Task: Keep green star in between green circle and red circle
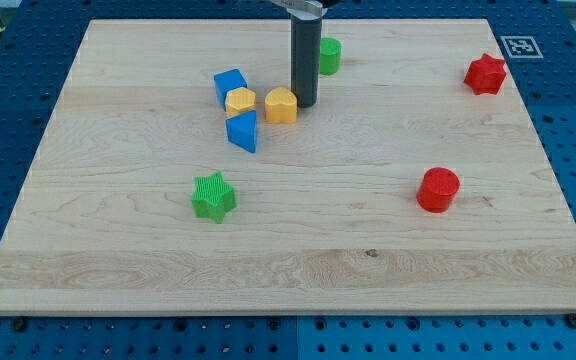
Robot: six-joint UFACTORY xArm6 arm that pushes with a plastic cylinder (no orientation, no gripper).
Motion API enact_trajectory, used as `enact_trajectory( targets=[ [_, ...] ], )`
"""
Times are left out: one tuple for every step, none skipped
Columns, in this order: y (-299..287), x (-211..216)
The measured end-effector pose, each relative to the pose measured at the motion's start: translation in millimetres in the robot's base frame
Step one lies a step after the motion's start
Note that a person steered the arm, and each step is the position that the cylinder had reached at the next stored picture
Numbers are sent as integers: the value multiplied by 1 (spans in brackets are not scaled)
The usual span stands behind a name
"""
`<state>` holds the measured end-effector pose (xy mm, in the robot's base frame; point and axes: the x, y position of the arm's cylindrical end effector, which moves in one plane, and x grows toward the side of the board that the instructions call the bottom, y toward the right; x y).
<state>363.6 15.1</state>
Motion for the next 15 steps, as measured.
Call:
enact_trajectory(
  targets=[
    [0, 4],
    [-8, 5],
    [-31, 9],
    [-42, 9],
    [10, 37],
    [57, 88],
    [48, 145],
    [27, 187],
    [25, 194],
    [25, 194],
    [25, 195],
    [25, 196],
    [25, 196],
    [23, 196],
    [-21, 211]
  ],
)
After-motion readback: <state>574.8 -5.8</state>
